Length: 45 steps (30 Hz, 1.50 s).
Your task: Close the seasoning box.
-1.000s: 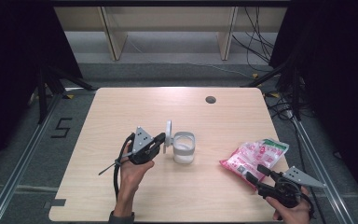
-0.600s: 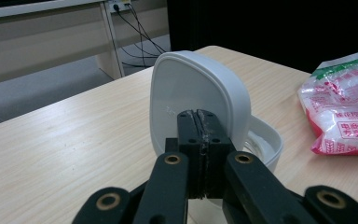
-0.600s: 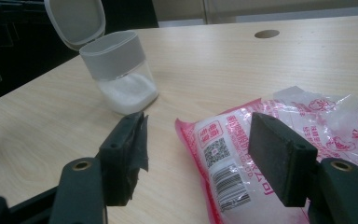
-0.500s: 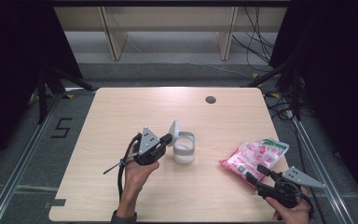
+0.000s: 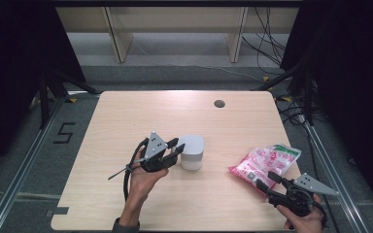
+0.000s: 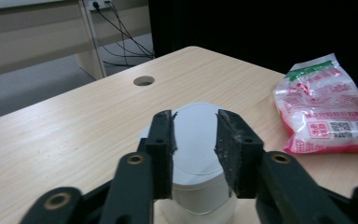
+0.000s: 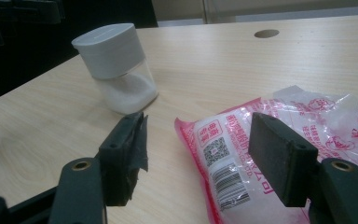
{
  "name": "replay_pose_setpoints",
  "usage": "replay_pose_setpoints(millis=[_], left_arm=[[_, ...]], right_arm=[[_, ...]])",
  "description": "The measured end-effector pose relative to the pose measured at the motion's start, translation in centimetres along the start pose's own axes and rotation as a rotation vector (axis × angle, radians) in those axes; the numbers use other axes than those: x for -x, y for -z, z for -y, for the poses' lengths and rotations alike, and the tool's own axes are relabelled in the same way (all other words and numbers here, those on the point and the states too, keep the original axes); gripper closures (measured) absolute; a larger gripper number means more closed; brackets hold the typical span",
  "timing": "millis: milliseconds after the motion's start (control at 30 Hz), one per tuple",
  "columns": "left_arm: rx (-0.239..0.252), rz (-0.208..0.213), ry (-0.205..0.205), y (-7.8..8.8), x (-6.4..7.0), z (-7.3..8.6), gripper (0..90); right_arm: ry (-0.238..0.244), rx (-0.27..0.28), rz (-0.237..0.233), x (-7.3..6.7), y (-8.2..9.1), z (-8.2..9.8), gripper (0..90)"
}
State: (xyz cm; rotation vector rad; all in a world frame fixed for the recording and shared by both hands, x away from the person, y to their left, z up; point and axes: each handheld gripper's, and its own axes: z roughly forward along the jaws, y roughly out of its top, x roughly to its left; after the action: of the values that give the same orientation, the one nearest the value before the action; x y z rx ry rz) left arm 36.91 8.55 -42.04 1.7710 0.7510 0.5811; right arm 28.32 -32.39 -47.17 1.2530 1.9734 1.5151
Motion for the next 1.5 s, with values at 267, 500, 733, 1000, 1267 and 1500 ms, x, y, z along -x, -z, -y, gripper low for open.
replay_pose_setpoints(millis=[267,500,733,1000,1267,1500], left_arm=[[-0.014,-0.011,-0.001,0.0,0.9,-0.3,41.8],[-0.019,0.023,0.026,0.8,1.8,0.4,31.7],[-0.011,0.024,0.069,1.5,2.0,1.9,28.6],[-0.033,0.066,0.039,1.5,2.8,2.7,25.2],[-0.042,0.059,0.040,1.7,3.3,3.5,25.3],[-0.043,0.053,0.063,1.9,3.3,4.5,25.0]], right_arm=[[-0.013,0.009,-0.010,-0.1,-0.1,0.0,37.0],[-0.009,0.018,-0.013,-0.1,-0.2,0.1,36.8],[-0.010,0.005,-0.025,-0.2,-0.2,0.1,36.4],[0.014,-0.001,-0.010,-0.1,-0.1,0.1,36.4],[0.018,-0.003,-0.014,-0.2,-0.1,0.1,36.3],[0.029,0.006,-0.035,-0.5,-0.4,0.2,35.6]])
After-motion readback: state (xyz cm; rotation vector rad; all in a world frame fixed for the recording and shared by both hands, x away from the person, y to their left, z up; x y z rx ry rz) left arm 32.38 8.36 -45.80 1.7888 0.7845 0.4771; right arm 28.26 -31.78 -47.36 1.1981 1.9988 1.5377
